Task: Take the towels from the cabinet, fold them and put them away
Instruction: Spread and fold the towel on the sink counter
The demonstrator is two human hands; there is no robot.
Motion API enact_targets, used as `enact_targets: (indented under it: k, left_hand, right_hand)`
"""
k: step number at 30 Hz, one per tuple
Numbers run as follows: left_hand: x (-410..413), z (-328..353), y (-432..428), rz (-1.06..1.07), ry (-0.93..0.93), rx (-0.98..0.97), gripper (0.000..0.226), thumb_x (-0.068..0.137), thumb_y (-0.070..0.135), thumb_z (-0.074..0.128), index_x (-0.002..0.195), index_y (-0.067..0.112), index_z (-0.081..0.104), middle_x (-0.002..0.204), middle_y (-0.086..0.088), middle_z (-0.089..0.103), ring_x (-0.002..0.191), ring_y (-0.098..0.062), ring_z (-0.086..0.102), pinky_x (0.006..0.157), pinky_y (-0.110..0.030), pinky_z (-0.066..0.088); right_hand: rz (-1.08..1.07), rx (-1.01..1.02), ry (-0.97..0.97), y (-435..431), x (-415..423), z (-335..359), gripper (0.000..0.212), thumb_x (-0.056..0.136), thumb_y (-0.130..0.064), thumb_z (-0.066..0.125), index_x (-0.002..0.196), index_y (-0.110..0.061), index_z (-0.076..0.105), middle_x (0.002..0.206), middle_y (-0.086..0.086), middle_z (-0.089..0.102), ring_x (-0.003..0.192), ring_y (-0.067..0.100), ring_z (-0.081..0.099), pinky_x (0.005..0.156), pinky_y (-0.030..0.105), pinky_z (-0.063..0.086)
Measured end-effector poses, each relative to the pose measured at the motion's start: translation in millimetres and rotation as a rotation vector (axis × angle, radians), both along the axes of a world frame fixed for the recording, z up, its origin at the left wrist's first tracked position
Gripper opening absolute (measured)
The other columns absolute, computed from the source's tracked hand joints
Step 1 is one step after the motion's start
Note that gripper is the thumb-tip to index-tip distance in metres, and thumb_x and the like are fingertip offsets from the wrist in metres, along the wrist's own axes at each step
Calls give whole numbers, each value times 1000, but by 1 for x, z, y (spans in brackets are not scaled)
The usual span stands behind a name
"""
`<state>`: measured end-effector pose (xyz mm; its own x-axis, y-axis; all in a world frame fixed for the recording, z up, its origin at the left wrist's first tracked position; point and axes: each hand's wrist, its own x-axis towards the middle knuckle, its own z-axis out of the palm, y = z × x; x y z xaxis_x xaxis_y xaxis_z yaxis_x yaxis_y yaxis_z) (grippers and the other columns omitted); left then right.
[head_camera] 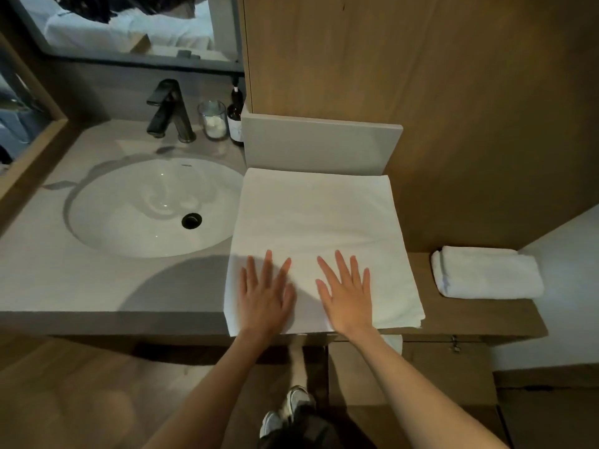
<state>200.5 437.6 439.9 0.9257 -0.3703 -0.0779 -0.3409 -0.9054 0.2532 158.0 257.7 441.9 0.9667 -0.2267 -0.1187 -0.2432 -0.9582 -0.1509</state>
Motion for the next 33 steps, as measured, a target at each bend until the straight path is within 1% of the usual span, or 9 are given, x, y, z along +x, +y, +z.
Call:
enact_targets:
  k: [7, 11, 16, 19, 21, 25, 28, 30, 33]
  left_hand:
    - [2, -9, 40, -66, -97, 24, 58, 98, 54, 10, 152, 36, 12, 161, -5, 1, 148, -26, 0, 120, -41, 4]
    - [3, -7, 49, -98, -55, 9, 58, 99, 55, 9, 153, 33, 11, 161, -5, -2, 148, -23, -6, 121, -39, 0]
    - [-10, 7, 45, -126, -56, -31, 65, 96, 60, 5, 153, 29, 12, 160, -10, -1, 147, -28, -4, 119, -44, -3]
    - [-22, 4, 49, -261, -99, 40, 68, 93, 70, 19, 152, 39, 7, 161, -9, -3, 148, -31, -6, 118, -52, -1]
    - [-26, -2, 55, -317, -108, 85, 79, 87, 74, 36, 152, 37, 12, 161, -14, 5, 146, -41, 2, 115, -59, 11]
    - [-18, -2, 67, -401, -181, 122, 97, 71, 37, 78, 151, 30, 24, 154, -23, 25, 138, -49, 24, 108, -59, 23]
    - [-15, 7, 75, -415, -207, 104, 103, 61, 19, 87, 148, 25, 31, 149, -22, 37, 132, -45, 38, 102, -54, 28]
    - [-16, 12, 79, -441, -236, 104, 99, 62, 17, 87, 146, 22, 35, 144, -22, 43, 128, -45, 45, 99, -52, 32]
    - [-24, 13, 82, -473, -256, 92, 96, 61, 18, 87, 143, 20, 36, 138, -20, 51, 122, -41, 53, 94, -46, 42]
  right_hand:
    - [-112, 15, -42, -64, -36, -4, 59, 95, -63, 5, 152, -45, 4, 163, -1, -8, 149, 21, -15, 121, 36, -7]
    - [-95, 8, -19, -78, -46, -1, 60, 95, -65, 4, 151, -46, -2, 163, 5, -10, 148, 22, -16, 119, 33, -7]
    - [20, 61, -32, -70, -50, 14, 60, 97, -60, 6, 153, -40, 5, 163, 5, -6, 148, 26, -14, 121, 41, -1]
    - [251, -17, 5, -51, -56, 21, 57, 98, -61, 14, 152, -46, 4, 163, -1, -9, 148, 32, -14, 119, 51, -5]
    - [313, -71, 73, -43, -60, 16, 63, 93, -70, 15, 149, -50, -5, 161, -2, -17, 144, 41, -18, 114, 61, -7]
    - [304, -162, 125, -40, -61, 9, 78, 87, -71, 37, 151, -46, 1, 163, 8, -1, 142, 53, 1, 107, 72, 13]
    - [308, -183, 109, -47, -61, 9, 97, 87, -36, 67, 150, -48, -6, 162, 7, -6, 142, 51, -4, 109, 69, 8]
    - [318, -194, 123, -52, -61, 16, 97, 91, -28, 63, 148, -50, -13, 162, 6, -12, 143, 48, -10, 111, 66, 5]
    - [318, -156, 211, -54, -60, 30, 80, 96, -39, 48, 146, -53, -13, 161, 0, -17, 145, 42, -15, 115, 64, 3]
